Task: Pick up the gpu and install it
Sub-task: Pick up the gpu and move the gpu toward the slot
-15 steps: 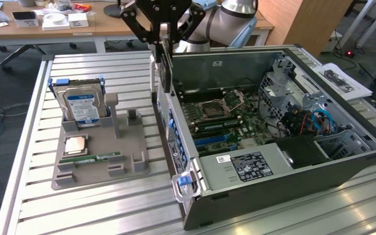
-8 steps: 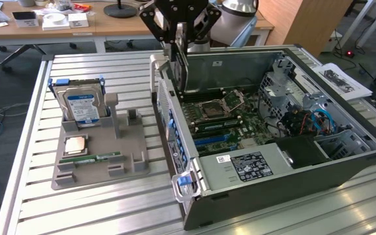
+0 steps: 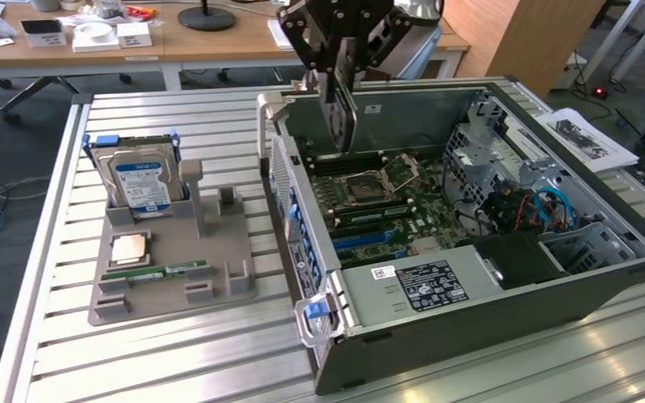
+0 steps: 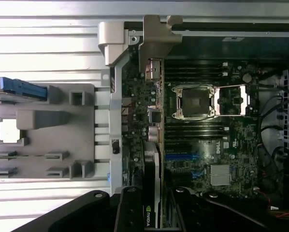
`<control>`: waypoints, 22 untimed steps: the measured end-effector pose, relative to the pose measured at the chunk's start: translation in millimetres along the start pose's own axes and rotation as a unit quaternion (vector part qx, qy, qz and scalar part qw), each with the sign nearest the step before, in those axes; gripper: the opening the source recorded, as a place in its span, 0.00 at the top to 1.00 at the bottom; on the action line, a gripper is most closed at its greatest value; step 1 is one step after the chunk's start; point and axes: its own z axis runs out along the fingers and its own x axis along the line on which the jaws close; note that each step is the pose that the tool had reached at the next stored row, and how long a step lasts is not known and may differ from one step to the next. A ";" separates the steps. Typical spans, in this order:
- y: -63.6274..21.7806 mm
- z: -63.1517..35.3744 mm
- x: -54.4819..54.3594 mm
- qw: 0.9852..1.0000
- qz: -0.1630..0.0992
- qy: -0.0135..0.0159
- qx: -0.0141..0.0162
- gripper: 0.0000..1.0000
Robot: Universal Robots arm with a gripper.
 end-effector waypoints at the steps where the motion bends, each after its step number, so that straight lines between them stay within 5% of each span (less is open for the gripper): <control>1: 0.2 0.1 -4.6 1.000 0.000 0.000 0.000 0.73; 22: 3.9 2.8 -94.7 1.000 0.000 0.000 -0.006 0.73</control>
